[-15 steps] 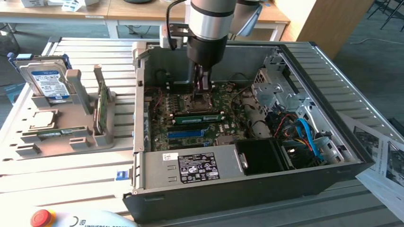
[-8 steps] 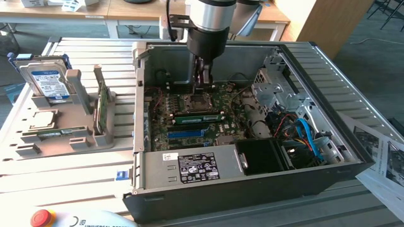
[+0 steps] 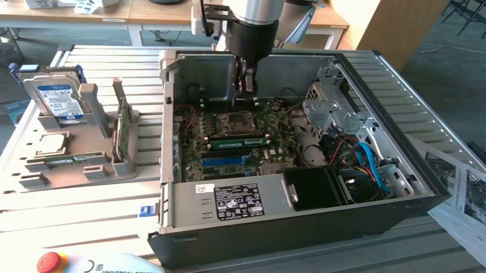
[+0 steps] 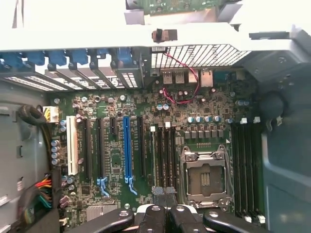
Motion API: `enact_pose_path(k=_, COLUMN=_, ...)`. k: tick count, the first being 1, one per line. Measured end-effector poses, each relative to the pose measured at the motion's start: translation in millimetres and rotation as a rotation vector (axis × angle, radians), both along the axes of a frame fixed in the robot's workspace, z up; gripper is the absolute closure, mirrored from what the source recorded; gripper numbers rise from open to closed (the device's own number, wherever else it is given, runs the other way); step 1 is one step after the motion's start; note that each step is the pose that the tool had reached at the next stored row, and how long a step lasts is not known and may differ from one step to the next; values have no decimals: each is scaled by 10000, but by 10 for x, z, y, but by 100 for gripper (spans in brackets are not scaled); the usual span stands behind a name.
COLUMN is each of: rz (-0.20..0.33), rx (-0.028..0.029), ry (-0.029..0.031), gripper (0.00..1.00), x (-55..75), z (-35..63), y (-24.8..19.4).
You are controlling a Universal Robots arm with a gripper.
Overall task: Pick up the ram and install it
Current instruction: 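Press down the ram until it locks into place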
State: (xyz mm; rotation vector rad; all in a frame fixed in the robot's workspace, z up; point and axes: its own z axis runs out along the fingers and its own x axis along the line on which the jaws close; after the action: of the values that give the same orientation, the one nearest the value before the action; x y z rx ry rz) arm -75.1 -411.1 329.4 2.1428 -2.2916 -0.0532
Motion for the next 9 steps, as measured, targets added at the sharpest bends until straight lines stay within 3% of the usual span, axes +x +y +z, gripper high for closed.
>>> enact_pose_path(k=9, rz=0, rx=-78, ry=67, gripper=89, x=1, z=213, y=0)
